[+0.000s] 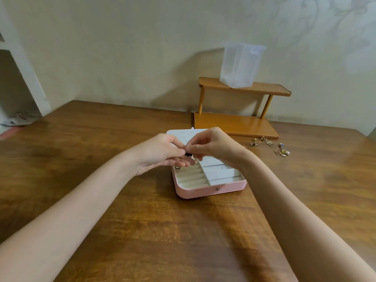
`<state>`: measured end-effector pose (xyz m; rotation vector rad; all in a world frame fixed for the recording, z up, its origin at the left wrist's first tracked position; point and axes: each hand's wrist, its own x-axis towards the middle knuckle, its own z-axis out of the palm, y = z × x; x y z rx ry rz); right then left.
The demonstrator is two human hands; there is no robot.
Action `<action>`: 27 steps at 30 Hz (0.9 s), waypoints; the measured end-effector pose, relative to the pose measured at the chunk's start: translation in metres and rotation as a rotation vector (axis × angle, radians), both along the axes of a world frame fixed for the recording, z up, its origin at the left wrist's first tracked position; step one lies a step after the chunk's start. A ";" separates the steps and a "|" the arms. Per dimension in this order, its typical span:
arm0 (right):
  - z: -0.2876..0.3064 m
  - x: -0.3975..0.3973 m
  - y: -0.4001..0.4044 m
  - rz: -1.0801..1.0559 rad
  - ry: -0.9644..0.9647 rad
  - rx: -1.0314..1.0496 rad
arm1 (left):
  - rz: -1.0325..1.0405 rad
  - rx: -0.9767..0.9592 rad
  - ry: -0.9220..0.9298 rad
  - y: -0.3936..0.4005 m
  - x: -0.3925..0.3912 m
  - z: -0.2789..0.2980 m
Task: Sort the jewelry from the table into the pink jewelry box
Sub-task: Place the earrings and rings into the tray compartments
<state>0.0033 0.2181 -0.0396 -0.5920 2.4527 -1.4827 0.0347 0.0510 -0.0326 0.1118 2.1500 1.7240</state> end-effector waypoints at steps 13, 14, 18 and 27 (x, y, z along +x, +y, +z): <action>-0.013 -0.001 -0.014 0.036 0.030 0.306 | -0.097 -0.760 0.355 -0.009 -0.014 -0.018; -0.012 -0.001 -0.014 0.028 0.027 0.304 | -0.101 -0.764 0.351 -0.009 -0.014 -0.018; -0.007 0.002 -0.010 0.023 -0.105 0.231 | -0.120 -0.749 0.330 -0.008 -0.016 -0.018; -0.014 0.010 -0.032 -0.023 0.020 0.438 | -0.078 -0.698 0.285 -0.006 -0.018 -0.023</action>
